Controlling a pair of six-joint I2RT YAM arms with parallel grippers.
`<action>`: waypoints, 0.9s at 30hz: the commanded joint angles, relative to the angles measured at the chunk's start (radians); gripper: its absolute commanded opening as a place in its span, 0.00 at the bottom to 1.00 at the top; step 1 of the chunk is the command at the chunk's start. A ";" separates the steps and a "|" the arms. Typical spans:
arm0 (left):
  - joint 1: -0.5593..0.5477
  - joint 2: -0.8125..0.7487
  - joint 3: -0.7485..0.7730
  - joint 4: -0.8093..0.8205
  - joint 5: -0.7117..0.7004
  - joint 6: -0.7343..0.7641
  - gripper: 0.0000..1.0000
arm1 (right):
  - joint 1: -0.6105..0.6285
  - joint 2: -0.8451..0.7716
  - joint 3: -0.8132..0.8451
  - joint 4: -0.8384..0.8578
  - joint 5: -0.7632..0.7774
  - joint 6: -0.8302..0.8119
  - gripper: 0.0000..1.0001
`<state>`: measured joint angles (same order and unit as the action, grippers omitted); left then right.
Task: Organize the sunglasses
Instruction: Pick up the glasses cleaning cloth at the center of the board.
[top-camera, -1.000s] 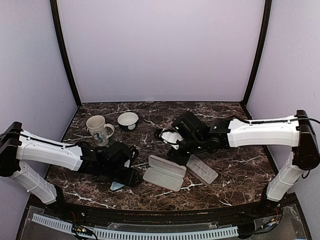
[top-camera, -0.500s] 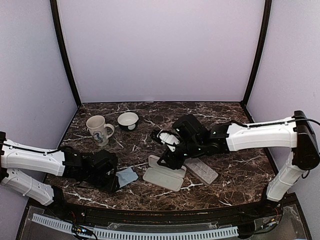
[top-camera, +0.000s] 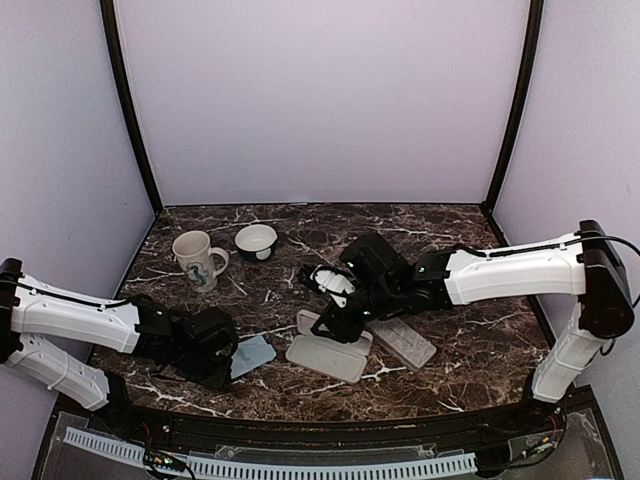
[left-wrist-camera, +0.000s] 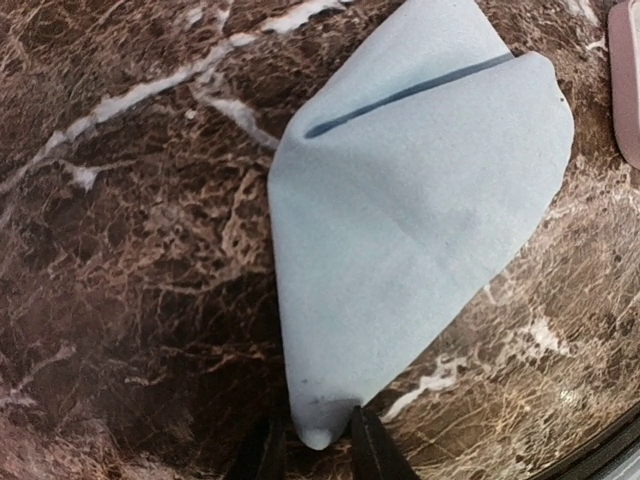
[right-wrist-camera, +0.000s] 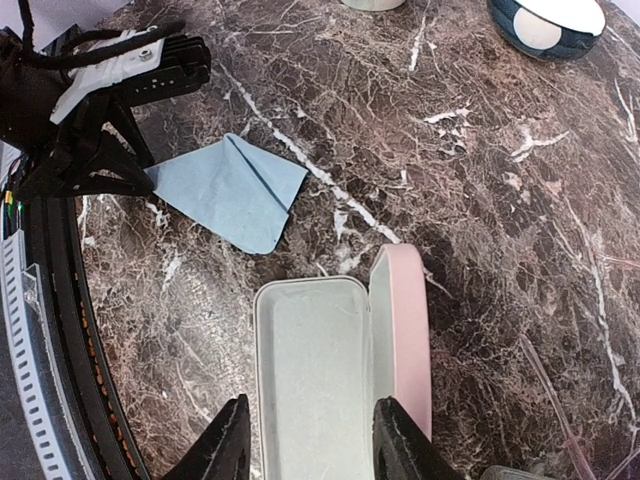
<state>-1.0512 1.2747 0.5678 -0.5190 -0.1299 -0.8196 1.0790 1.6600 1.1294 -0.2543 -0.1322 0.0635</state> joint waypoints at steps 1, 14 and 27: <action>0.002 0.008 0.008 -0.004 0.010 0.006 0.22 | 0.006 0.022 0.008 0.026 -0.009 0.009 0.43; 0.002 -0.056 0.076 -0.025 0.011 0.026 0.00 | 0.029 0.066 0.053 0.097 -0.026 0.060 0.42; 0.027 -0.212 0.121 0.029 0.049 0.036 0.00 | 0.052 0.166 0.100 0.190 -0.083 0.133 0.42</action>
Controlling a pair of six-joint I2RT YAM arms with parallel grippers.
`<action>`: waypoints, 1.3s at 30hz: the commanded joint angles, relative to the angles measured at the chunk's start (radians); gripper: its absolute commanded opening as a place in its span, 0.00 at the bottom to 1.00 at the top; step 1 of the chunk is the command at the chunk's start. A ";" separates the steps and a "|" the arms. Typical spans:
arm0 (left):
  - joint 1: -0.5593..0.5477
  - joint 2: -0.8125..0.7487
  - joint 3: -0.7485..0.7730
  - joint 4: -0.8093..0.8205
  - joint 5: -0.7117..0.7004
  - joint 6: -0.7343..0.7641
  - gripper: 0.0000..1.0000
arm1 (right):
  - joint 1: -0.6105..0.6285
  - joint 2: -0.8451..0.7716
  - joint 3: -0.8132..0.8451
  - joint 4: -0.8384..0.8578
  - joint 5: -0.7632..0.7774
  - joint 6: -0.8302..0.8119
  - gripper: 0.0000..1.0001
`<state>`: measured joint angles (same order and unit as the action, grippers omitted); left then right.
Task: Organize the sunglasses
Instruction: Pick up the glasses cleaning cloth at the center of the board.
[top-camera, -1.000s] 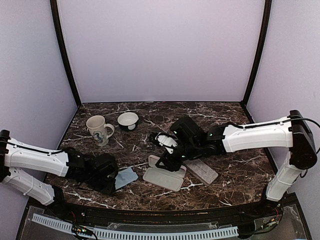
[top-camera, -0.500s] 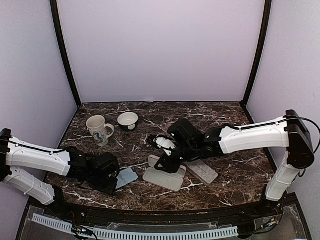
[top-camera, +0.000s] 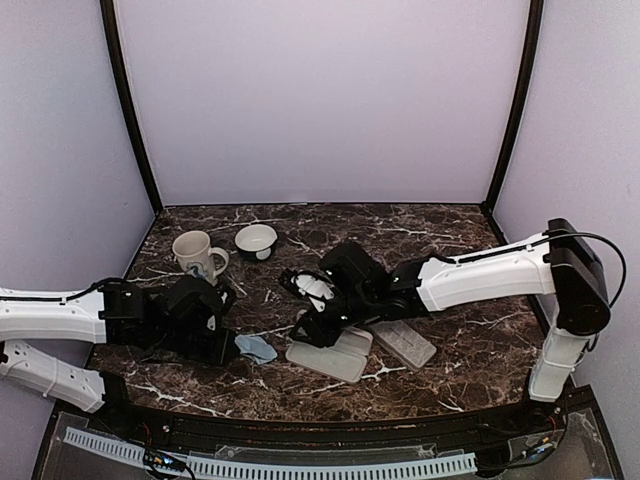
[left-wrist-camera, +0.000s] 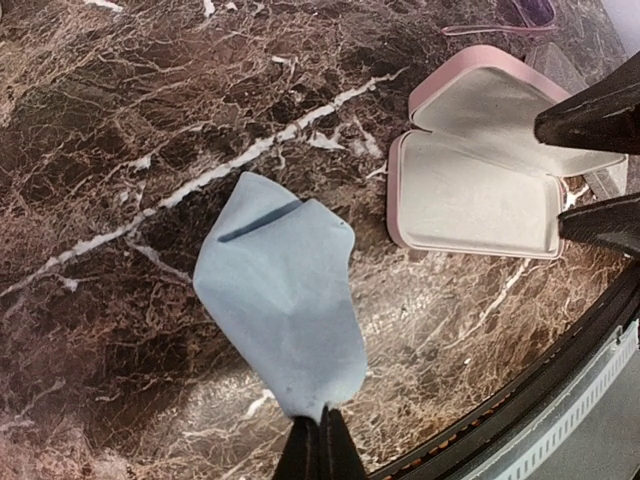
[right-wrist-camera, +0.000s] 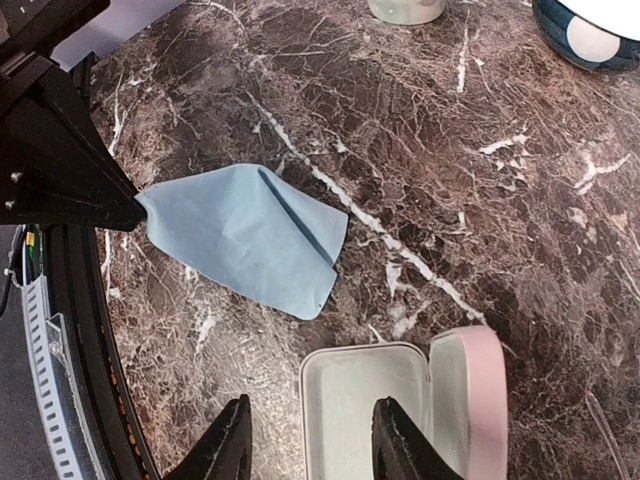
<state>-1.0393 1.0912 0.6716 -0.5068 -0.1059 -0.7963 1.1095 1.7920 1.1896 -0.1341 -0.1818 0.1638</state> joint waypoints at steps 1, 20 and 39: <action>0.019 -0.035 0.014 0.027 0.035 0.011 0.00 | 0.024 0.042 0.044 0.072 -0.036 0.035 0.42; 0.138 -0.166 -0.142 0.086 0.118 -0.042 0.00 | 0.084 0.225 0.152 0.077 -0.046 0.000 0.43; 0.153 -0.201 -0.147 0.109 0.154 -0.063 0.00 | 0.123 0.357 0.244 0.101 0.040 -0.016 0.43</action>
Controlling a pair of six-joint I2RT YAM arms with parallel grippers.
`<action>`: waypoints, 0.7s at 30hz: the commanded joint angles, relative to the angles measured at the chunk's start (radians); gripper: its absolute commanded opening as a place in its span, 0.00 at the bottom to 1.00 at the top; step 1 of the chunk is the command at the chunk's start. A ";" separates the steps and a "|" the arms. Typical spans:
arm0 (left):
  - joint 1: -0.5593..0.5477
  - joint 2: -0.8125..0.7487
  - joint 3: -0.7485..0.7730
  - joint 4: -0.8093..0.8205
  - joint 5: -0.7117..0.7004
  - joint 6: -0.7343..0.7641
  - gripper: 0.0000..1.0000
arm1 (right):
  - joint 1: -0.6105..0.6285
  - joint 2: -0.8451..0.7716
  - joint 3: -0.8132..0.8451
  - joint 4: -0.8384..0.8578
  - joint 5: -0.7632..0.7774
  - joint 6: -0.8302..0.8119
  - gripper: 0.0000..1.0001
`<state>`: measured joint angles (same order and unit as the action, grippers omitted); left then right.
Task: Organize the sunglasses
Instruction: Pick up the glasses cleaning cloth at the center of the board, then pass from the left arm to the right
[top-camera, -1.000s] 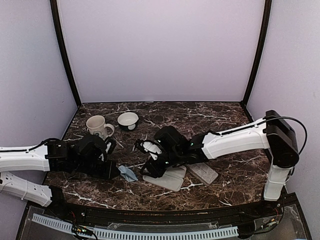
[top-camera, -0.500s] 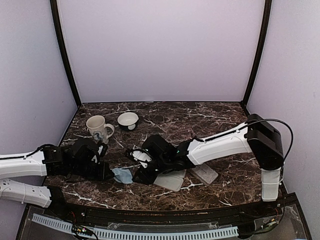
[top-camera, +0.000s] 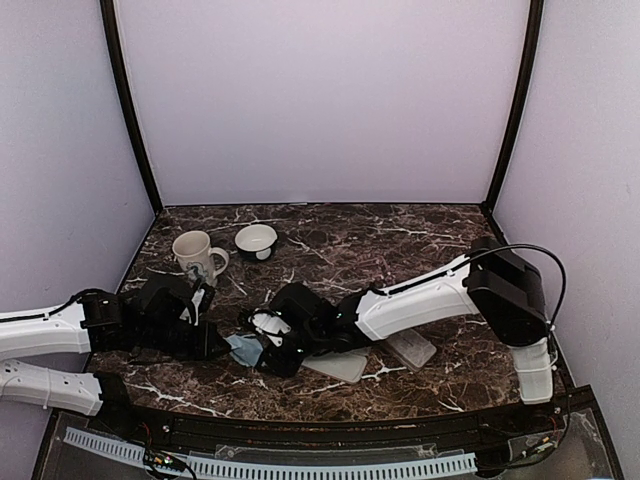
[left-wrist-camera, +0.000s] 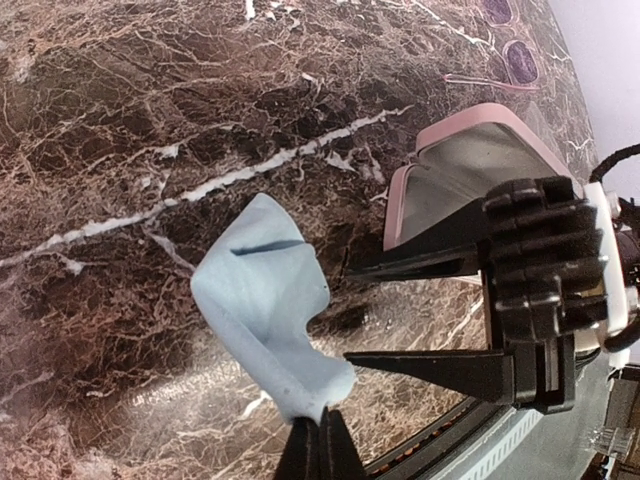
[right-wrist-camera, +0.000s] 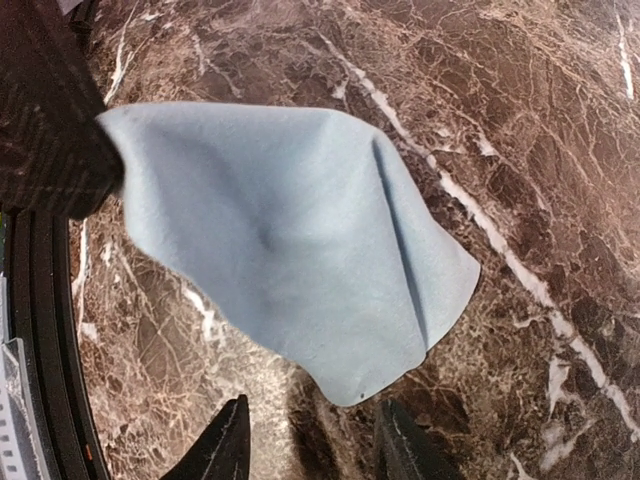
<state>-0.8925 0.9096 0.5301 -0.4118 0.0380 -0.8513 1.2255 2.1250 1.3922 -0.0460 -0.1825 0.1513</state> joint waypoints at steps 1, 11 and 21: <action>0.006 -0.019 -0.007 0.015 0.011 -0.008 0.00 | 0.007 0.030 0.045 0.011 0.046 -0.004 0.43; 0.007 -0.015 -0.012 0.029 0.025 -0.005 0.00 | 0.020 0.079 0.073 -0.012 0.089 -0.034 0.39; 0.007 -0.015 -0.015 0.030 0.027 -0.006 0.00 | 0.039 0.101 0.082 -0.026 0.129 -0.048 0.22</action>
<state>-0.8902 0.9081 0.5282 -0.3904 0.0605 -0.8532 1.2480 2.1998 1.4590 -0.0601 -0.0784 0.1074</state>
